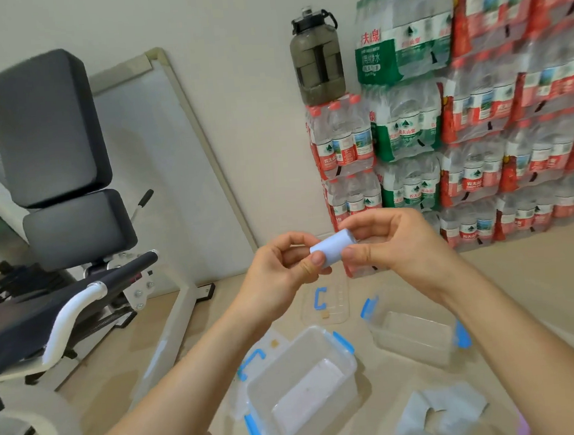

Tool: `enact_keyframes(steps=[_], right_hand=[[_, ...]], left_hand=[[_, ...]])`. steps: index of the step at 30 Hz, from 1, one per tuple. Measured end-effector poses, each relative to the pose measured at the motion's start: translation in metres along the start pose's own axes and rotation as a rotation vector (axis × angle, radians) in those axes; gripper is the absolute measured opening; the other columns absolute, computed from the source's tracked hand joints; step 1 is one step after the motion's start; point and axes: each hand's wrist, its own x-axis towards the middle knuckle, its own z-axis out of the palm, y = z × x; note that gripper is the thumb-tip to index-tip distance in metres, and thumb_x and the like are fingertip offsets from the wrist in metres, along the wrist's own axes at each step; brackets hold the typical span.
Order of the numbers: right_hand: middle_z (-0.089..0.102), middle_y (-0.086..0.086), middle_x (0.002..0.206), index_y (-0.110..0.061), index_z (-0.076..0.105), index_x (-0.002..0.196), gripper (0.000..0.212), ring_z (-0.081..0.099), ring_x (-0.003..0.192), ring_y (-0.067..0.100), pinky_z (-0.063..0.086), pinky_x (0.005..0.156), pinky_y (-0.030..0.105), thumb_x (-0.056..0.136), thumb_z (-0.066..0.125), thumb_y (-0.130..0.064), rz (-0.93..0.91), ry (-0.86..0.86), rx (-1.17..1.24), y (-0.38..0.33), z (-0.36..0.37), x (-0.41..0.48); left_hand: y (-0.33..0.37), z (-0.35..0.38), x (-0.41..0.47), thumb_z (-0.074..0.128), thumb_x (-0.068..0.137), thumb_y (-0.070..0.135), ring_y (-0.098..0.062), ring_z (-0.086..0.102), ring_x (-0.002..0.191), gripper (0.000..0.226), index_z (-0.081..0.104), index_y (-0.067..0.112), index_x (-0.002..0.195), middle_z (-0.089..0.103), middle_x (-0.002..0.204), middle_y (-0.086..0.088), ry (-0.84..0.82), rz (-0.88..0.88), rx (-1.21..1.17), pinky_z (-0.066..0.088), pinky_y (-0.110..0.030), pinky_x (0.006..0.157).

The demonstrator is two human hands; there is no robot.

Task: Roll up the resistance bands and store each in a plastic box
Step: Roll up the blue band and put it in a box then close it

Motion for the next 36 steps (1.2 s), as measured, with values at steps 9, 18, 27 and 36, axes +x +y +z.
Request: enact_keyframes(steps=[9, 18, 27, 36], right_hand=[[0.075, 0.006, 0.091, -0.011, 0.071, 0.097, 0.030, 0.072, 0.080, 0.014, 0.053, 0.063, 0.019, 0.070, 0.079, 0.000, -0.076, 0.039, 0.004, -0.001, -0.017, 0.005], [0.072, -0.002, 0.088, -0.015, 0.072, 0.094, 0.026, 0.065, 0.076, 0.007, 0.052, 0.069, 0.017, 0.070, 0.080, -0.009, -0.067, 0.155, -0.317, 0.037, -0.019, 0.023], [0.073, 0.000, 0.081, -0.015, 0.072, 0.088, 0.022, 0.070, 0.076, 0.015, 0.058, 0.076, 0.030, 0.070, 0.078, -0.003, 0.166, 0.115, -0.427, 0.107, -0.006, 0.049], [0.072, -0.002, 0.086, -0.021, 0.069, 0.088, 0.028, 0.068, 0.070, 0.003, 0.054, 0.068, 0.014, 0.075, 0.073, 0.004, 0.416, -0.001, -0.211, 0.199, 0.062, 0.089]], left_hand=[[0.000, 0.021, 0.028, 0.051, 0.095, 0.007, -0.011, 0.068, 0.085, 0.018, 0.061, 0.011, 0.110, 0.072, 0.090, 0.001, -0.131, 0.009, 0.084, 0.051, -0.023, 0.079], [-0.043, 0.021, 0.058, 0.044, 0.099, 0.010, -0.007, 0.062, 0.107, 0.027, 0.057, 0.015, 0.123, 0.068, 0.114, 0.000, -0.321, -0.087, 0.156, 0.051, -0.023, 0.083], [-0.117, 0.010, 0.087, 0.075, 0.077, 0.019, -0.008, 0.064, 0.091, 0.032, 0.066, 0.031, 0.106, 0.071, 0.096, 0.015, -0.286, 0.033, 0.462, 0.053, -0.033, 0.084], [-0.236, -0.051, 0.083, 0.079, 0.073, 0.026, -0.009, 0.064, 0.091, 0.054, 0.056, 0.033, 0.121, 0.071, 0.097, 0.010, -0.096, -0.145, 0.397, 0.051, -0.023, 0.086]])
